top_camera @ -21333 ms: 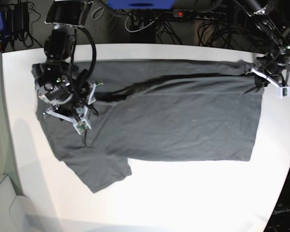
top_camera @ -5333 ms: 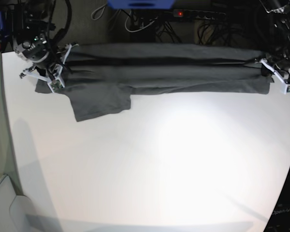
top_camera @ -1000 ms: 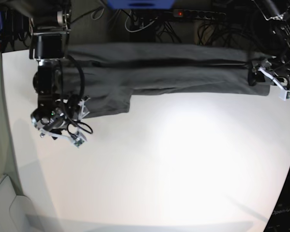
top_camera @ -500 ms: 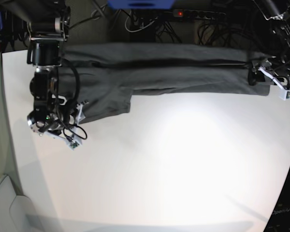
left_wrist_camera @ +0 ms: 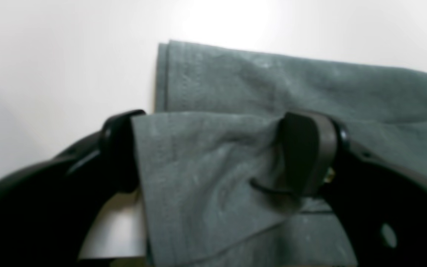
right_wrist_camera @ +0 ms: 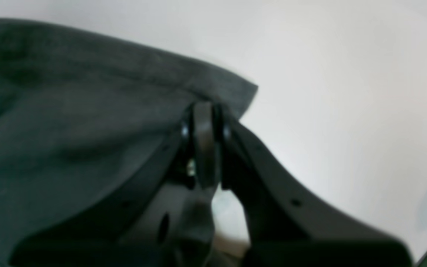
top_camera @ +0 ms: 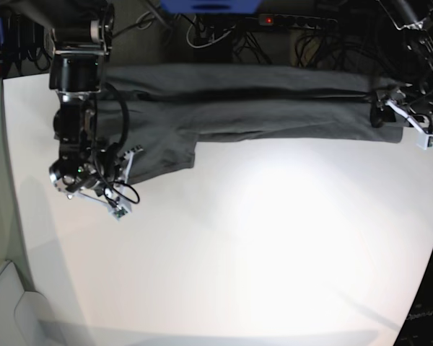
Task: Layout the t-shirt on the table in an organized manner, then fold the t-shirt properly
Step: 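Grasp the protruding sleeve with the right gripper and tuck it under the fold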
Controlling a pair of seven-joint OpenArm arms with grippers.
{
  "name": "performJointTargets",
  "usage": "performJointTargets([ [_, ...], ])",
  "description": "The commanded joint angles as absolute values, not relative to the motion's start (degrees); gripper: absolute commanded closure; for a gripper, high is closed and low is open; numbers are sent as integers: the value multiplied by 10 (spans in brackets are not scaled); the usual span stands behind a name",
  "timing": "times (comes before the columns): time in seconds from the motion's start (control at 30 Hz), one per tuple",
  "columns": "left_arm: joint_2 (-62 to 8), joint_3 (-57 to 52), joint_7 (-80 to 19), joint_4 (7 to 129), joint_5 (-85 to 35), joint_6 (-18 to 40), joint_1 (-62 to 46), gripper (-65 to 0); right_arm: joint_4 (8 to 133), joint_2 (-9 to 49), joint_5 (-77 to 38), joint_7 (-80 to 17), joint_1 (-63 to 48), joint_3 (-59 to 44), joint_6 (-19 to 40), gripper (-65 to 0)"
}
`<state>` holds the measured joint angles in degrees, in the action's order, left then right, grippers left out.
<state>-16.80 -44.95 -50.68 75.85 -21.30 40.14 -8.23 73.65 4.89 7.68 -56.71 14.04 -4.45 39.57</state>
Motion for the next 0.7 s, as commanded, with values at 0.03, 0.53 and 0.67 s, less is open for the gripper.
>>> performJointTargets([
  [0.03,-175,-451,-515,763,-211,400,-82,-548,756,46,82,-596,127,-42,400,-3],
  [0.53,-175,-451,-519,767,-214,400,-82,-548,848,36,82,-688,160,-46,400,-188],
  [0.67,-175,-451,-518,767,-212,400,-83,-548,848,29,82,-684,157,-46,400,-317],
])
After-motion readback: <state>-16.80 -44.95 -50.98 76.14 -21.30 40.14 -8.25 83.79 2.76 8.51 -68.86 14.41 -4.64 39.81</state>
